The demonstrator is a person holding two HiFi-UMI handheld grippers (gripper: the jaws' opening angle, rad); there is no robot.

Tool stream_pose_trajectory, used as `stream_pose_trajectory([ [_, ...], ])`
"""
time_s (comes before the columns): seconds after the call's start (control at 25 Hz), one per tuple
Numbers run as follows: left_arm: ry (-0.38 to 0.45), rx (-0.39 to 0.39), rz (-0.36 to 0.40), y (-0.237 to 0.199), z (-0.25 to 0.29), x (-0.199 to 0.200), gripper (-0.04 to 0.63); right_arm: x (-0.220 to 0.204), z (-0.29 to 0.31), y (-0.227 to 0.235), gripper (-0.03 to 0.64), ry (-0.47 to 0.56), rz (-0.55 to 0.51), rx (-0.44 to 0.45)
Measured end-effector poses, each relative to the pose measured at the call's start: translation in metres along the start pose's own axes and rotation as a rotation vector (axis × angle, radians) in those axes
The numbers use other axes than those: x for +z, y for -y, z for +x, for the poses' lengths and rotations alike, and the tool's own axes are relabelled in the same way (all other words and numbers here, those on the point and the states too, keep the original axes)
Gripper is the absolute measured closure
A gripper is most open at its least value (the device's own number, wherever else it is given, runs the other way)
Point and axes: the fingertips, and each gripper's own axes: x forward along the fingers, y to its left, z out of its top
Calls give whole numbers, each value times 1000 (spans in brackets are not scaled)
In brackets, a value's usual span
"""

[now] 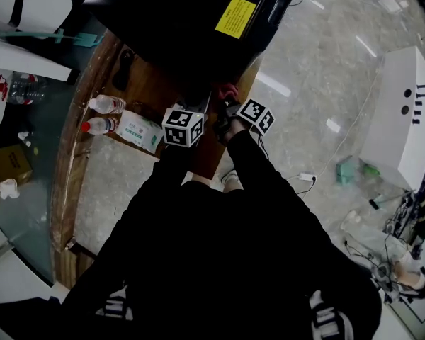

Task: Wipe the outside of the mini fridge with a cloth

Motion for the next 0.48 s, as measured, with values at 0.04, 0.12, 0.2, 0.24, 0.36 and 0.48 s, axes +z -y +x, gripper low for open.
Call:
stream_pose_trajectory([
  [0.04,-3,-3,20,8,-1,-2,589,2,-5,-3,532,-12,-49,19],
  [0.12,-8,-18,59,24,-5,-4,589,3,-20,-14,532,-48,-178,69],
  [0.2,6,-32,63,40,-13,-2,589,6,-42,-25,532,-80,-309,108],
  [0.24,19,-38,58,49,-19,1,589,10,-55,-29,532,-87,-364,122],
  [0.36,58,-60,62,79,-33,19,589,31,-106,-42,531,-66,-495,177],
  [0.48,106,-73,51,110,-47,45,589,57,-160,-62,531,-18,-647,234],
])
